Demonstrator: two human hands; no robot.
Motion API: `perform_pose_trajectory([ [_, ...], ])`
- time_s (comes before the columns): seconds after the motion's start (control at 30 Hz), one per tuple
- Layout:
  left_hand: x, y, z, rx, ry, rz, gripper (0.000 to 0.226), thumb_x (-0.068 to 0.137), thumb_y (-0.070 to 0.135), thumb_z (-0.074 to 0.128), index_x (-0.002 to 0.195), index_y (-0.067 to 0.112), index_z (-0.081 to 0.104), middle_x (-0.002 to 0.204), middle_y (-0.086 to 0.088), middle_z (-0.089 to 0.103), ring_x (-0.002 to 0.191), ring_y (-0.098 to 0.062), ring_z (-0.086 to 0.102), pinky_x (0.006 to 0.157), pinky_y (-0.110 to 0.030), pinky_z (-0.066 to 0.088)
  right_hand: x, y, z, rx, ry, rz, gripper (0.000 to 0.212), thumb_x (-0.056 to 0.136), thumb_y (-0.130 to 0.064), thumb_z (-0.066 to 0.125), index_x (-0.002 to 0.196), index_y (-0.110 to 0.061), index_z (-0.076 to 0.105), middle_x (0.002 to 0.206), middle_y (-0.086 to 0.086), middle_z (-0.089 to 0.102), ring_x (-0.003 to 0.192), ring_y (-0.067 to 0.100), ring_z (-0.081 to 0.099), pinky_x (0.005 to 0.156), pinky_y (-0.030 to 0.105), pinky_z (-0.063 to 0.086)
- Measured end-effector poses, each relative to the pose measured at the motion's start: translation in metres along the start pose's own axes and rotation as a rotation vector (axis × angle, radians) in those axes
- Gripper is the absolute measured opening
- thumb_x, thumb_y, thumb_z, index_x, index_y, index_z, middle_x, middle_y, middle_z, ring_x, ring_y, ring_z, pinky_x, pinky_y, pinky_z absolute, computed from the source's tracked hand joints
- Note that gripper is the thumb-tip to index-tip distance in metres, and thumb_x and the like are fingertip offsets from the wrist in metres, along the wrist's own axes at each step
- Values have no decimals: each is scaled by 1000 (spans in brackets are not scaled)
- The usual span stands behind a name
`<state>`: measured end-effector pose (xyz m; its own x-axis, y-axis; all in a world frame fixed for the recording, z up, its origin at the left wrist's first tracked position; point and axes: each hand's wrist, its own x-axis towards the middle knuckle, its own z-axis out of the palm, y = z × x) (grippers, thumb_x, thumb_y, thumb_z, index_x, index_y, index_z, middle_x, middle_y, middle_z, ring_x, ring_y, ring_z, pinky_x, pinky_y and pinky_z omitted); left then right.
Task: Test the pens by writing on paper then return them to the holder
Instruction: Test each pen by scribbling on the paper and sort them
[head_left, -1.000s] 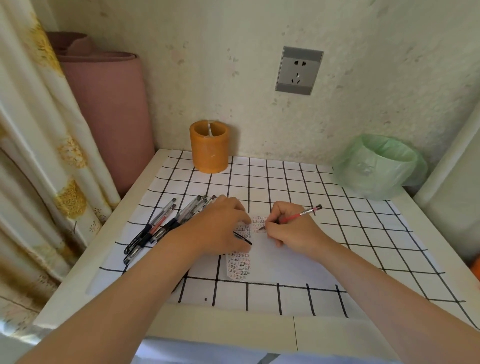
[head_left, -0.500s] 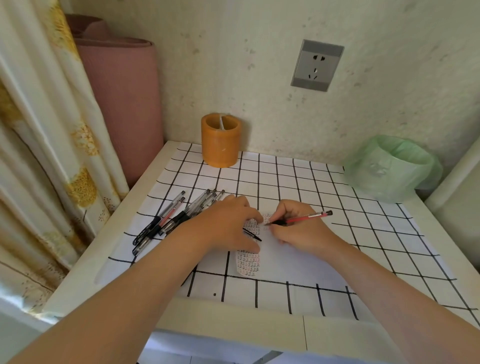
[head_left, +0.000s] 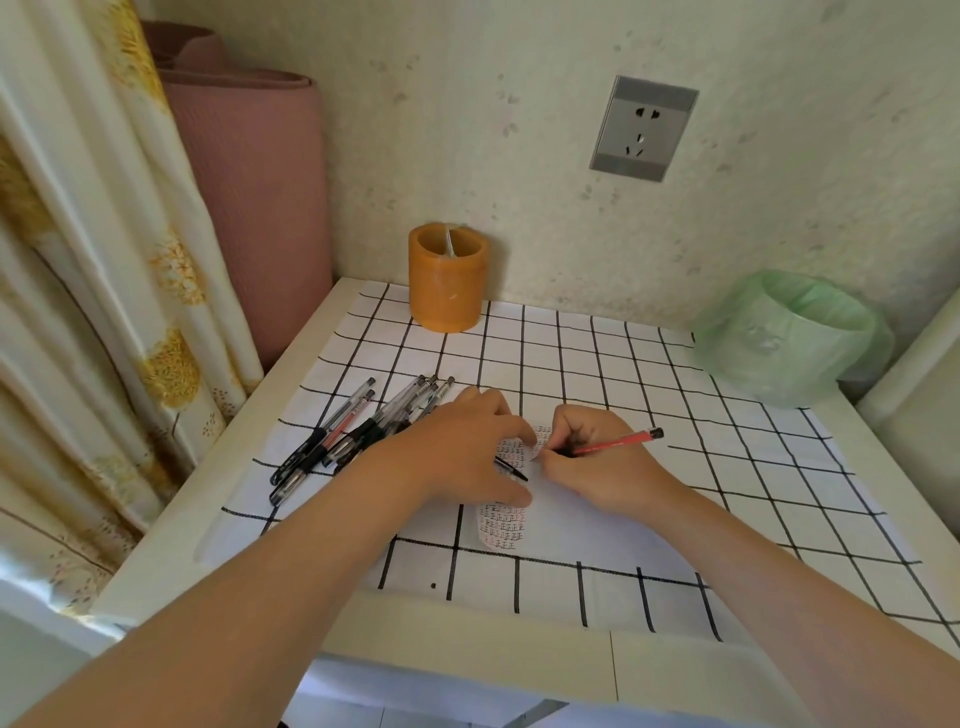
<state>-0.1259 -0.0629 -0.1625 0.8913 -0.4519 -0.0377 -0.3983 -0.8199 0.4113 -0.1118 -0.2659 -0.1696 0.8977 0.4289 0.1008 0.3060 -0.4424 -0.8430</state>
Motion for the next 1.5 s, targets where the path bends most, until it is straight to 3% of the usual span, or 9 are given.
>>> perform_pose_trajectory([
  [0.17,1,3,1,3,8,-21,67,70,60,72,131,45,50,111,14,39,113,-11,35,92,-31,40,-1,-3,1,15,-20,-9,21,80,4,67,66,-3,52,61,1,50,49,2,38,46,13,31],
  [0.43,-1,8,-3,19,-14,-38,70,73,57,74,136,42,49,116,12,39,117,-10,32,97,-32,40,-2,0,1,-11,-6,-29,22,76,3,66,64,-7,50,59,-3,48,52,5,37,47,17,30],
  [0.8,0,10,-4,10,-29,-59,69,73,57,73,135,42,48,117,12,38,117,-10,31,92,-31,39,-2,2,1,6,-24,-50,22,77,6,66,65,-5,52,57,-8,49,51,4,39,47,17,32],
  [1.0,0,10,-4,13,-27,-57,69,72,56,74,135,42,49,117,12,38,117,-11,30,92,-31,39,-3,2,1,17,-9,-60,21,76,8,66,65,-3,52,60,1,51,52,8,40,48,19,32],
  [1.5,1,9,-3,9,-26,-54,69,72,56,74,135,41,49,117,12,38,115,-11,31,89,-29,36,-2,2,0,15,-48,-47,19,77,5,65,67,-5,53,61,-2,51,53,7,41,48,17,32],
])
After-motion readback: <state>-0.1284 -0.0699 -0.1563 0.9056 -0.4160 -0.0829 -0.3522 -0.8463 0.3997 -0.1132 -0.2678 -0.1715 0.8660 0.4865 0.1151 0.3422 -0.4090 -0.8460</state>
